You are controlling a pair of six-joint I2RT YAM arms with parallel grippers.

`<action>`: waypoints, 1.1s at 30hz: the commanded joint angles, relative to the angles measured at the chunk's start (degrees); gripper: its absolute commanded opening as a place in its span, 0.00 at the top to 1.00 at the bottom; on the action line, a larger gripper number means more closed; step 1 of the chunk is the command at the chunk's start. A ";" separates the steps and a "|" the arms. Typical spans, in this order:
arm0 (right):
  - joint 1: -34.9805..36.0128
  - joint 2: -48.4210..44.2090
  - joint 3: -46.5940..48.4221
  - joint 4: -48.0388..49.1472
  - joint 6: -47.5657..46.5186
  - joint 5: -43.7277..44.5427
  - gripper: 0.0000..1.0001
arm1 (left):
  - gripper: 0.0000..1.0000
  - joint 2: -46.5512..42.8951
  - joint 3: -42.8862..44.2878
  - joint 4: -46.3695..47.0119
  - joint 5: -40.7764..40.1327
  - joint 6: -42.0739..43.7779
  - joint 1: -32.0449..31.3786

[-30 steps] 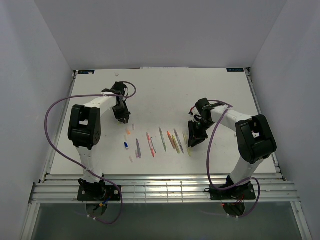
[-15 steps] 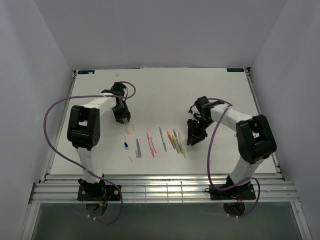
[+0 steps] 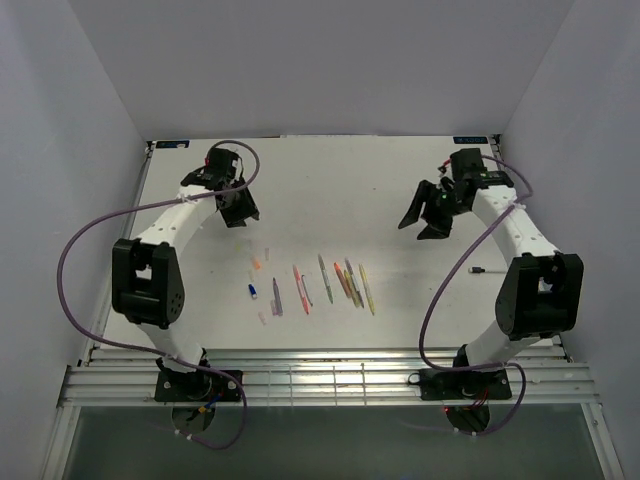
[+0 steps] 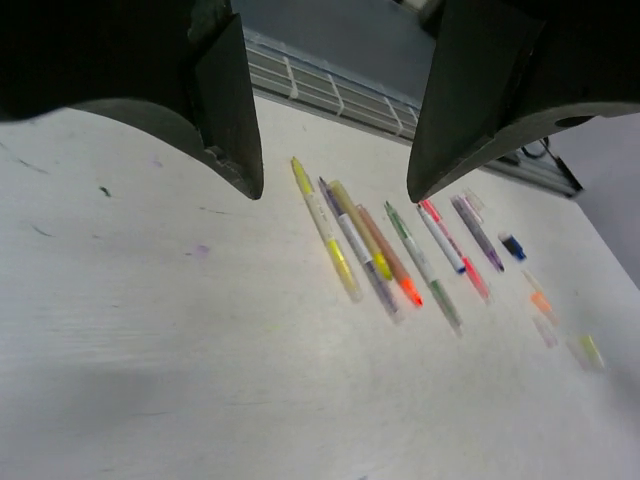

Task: Open the pen caps

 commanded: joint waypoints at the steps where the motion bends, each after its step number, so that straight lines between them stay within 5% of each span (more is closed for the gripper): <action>1: -9.88 -1.90 -2.08 -2.66 3.85 0.45 0.34 | 0.50 -8.83 -3.06 4.98 7.00 -2.51 0.02; 13: -31.35 2.05 -2.00 -5.65 3.77 11.08 0.33 | 0.48 -17.82 -16.26 15.53 14.49 -3.66 -0.51; 33: -35.67 8.91 -11.05 4.55 4.12 16.53 0.34 | 0.47 -18.97 -16.80 15.45 15.99 -0.58 -0.51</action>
